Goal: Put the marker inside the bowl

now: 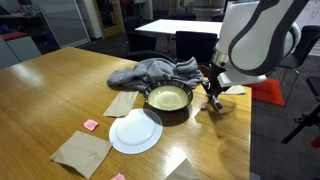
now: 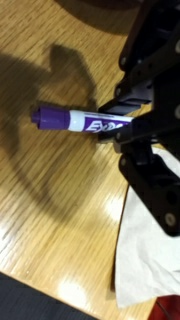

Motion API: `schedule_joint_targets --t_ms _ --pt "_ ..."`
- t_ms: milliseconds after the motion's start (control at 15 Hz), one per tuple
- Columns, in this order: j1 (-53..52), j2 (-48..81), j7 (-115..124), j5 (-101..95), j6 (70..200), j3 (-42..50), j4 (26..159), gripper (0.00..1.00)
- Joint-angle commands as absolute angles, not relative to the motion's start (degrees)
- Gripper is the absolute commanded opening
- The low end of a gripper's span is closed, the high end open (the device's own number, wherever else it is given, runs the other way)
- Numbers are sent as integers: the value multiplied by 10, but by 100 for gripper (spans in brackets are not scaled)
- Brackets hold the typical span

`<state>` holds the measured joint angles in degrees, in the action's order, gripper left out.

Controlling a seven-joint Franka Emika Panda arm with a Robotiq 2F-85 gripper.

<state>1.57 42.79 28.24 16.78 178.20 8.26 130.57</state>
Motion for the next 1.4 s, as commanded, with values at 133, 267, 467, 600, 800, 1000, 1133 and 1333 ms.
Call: schedule_joint_targets --t_ms 133,267,467,600,800,1000,1133,1333 --pt "-83 301 275 168 1752 158 1388 5" --pt "-125 265 277 156 1746 193 1405 5" --pt "-163 226 274 129 1737 222 1407 5" --pt "-163 207 263 109 1732 217 1398 5" --pt "-151 189 247 72 1708 202 1378 5" --pt "-144 189 234 24 1657 197 1345 5" --pt "-135 203 230 -9 1614 190 1312 5" --pt "-111 234 222 -41 1562 167 1257 5"
